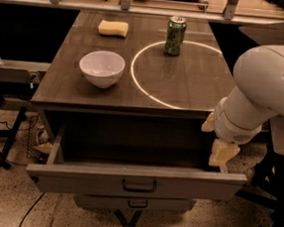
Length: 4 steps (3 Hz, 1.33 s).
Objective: Open top drawer
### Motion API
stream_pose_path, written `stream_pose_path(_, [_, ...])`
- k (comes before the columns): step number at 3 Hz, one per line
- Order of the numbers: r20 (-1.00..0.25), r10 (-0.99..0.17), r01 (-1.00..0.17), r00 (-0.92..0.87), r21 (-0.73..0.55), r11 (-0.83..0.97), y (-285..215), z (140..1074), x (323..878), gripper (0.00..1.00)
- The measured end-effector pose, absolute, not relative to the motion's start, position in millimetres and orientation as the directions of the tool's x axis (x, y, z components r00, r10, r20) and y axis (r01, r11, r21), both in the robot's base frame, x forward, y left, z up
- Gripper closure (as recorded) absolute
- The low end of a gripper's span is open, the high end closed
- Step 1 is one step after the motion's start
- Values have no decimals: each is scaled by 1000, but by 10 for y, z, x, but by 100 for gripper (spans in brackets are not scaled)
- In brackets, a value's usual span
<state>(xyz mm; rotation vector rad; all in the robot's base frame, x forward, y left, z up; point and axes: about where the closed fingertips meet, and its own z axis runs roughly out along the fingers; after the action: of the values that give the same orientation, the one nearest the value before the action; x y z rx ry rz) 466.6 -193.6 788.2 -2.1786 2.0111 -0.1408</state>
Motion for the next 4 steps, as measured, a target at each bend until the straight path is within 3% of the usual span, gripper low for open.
stream_pose_path(2, [-132,-988,-982,74,-182,-49,-1753,7497,4913,85])
stream_pose_path(3, [-202,-979,-984,40,-180,-3,-1757,7158,5017,100])
stream_pose_path(4, [-232,-972,-984,28,-177,13,-1759,6997,5061,100])
